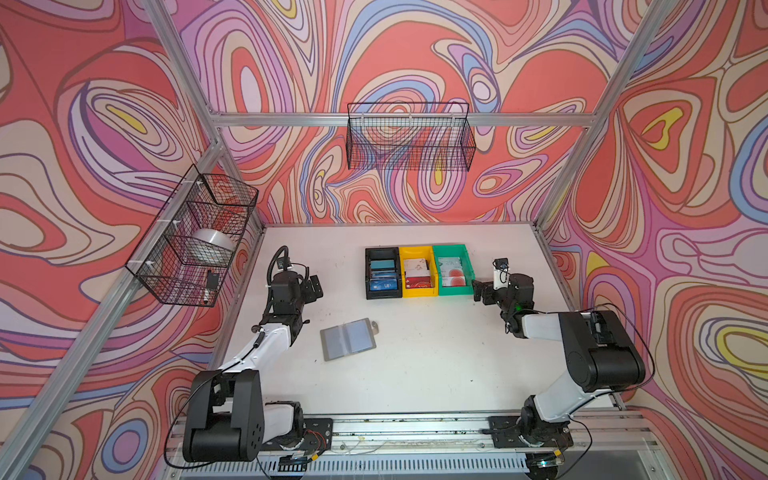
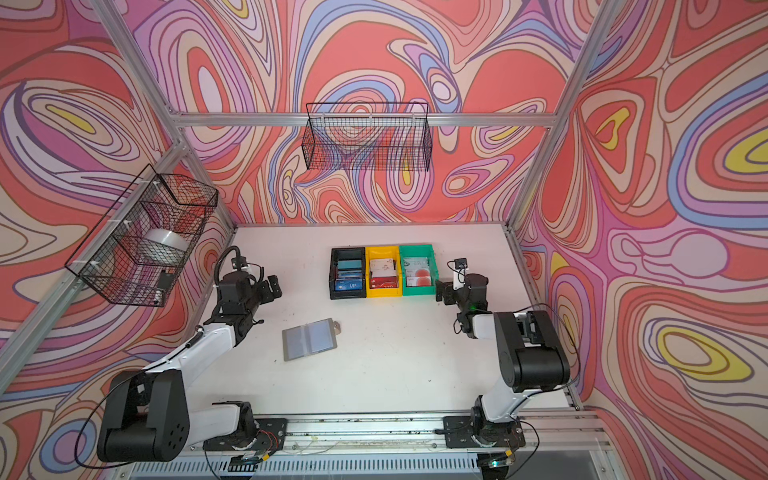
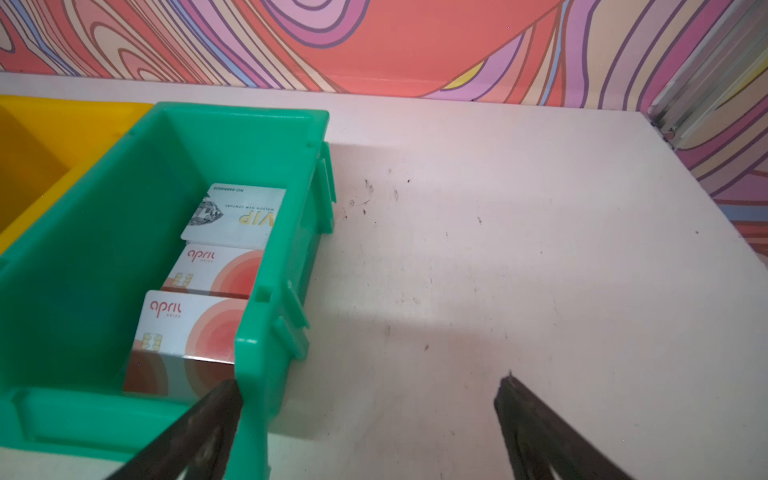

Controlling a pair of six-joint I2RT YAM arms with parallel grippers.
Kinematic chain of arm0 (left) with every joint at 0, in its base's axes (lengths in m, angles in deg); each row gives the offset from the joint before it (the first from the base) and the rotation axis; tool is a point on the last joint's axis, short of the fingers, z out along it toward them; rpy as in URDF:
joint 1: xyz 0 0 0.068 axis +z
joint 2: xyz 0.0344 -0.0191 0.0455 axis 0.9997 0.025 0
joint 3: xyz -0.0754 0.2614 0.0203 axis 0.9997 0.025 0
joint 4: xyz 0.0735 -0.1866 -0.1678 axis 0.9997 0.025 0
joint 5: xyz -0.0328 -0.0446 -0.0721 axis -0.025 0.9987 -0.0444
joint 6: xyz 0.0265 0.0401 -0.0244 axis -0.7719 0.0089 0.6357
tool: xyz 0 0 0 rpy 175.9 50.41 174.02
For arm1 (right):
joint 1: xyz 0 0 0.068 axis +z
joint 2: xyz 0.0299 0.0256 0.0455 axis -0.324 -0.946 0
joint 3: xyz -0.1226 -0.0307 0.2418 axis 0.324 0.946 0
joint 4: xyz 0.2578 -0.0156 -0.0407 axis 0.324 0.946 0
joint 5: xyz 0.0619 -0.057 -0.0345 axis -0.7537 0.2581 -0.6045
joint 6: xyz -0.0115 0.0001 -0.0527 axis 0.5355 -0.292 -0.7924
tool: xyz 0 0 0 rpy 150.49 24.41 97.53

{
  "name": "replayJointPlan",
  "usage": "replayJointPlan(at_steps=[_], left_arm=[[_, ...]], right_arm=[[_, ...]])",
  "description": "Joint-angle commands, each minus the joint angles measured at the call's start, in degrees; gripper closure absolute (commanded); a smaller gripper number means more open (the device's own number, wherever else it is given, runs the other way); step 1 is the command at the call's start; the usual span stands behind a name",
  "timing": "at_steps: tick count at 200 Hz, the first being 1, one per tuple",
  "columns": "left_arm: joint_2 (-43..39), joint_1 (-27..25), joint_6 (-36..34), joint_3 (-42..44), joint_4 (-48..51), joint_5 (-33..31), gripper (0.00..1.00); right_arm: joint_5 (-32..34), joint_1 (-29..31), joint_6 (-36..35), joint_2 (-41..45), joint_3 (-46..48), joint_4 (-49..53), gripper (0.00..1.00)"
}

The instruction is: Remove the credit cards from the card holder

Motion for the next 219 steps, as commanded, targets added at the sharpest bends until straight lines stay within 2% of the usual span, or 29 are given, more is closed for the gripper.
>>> replayJointPlan(at_steps=[1, 9, 21, 41, 56, 70, 83, 101, 112, 125, 139, 155, 168, 182, 197, 219], left_arm=[[2.7, 0.7, -3.6, 1.5, -8.8, -4.3, 0.04], [2.9, 1.0, -4.5, 0.1, -5.9, -3.4, 0.04], [4.0, 1.1, -6.6, 0.1, -7.0, -2.9, 0.04], [5.8, 1.2, -7.5, 0.8, -7.9, 0.0, 0.05], [7.5, 1.2, -8.1, 3.6, -13.4, 1.9, 0.05], [9.9, 1.2, -8.2, 9.8, -25.1, 1.3, 0.05], [9.0, 1.1, -9.0, 9.4, -22.4, 3.3, 0.06], [11.4, 1.0, -9.5, 12.1, -28.7, 5.0, 0.06], [15.3, 1.0, -10.0, 15.7, -42.3, 5.5, 0.04], [11.6, 1.0, -9.2, 16.0, -36.0, 4.4, 0.02], [15.0, 1.0, -9.4, 18.3, -46.1, 3.5, 0.00], [12.0, 1.0, -8.8, 16.2, -37.1, 3.6, 0.00], [14.6, 0.9, -9.3, 15.9, -40.8, 3.5, 0.00], [12.4, 0.9, -8.6, 14.6, -34.7, 2.9, 0.00], [14.2, 0.9, -8.9, 15.5, -39.8, 2.8, 0.00], [13.2, 0.9, -8.6, 15.1, -36.6, 2.6, 0.00]], right_arm=[[2.8, 0.0, 1.6, -0.5, 0.2, -4.7, 0.02], [4.5, -0.1, 2.2, -0.6, 0.9, -6.3, 0.02], [6.4, 0.0, 3.0, -0.9, 2.8, -9.9, 0.02], [7.7, 0.1, 3.0, -3.6, 8.1, -23.1, 0.02], [7.3, 0.1, 3.1, -3.5, 8.8, -23.7, 0.01], [6.7, 0.0, 3.0, -3.2, 7.1, -19.7, 0.02], [7.2, 0.1, 3.1, -3.5, 6.7, -19.7, 0.02], [7.3, 0.1, 3.0, -3.6, 6.7, -19.8, 0.02], [7.4, 0.1, 3.4, -3.7, 6.5, -19.4, 0.02], [7.6, 0.1, 3.3, -3.7, 6.5, -19.5, 0.02], [7.6, 0.1, 3.4, -3.6, 6.5, -19.4, 0.01], [7.9, 0.0, 3.3, -3.6, 6.5, -19.5, 0.02], [7.9, 0.1, 3.4, -3.7, 6.5, -19.4, 0.02], [8.2, 0.1, 3.4, -3.6, 6.5, -19.4, 0.02], [8.1, 0.1, 3.9, -3.8, 5.9, -18.1, 0.02], [9.1, -0.1, 4.4, -3.9, 5.5, -17.5, 0.02]])
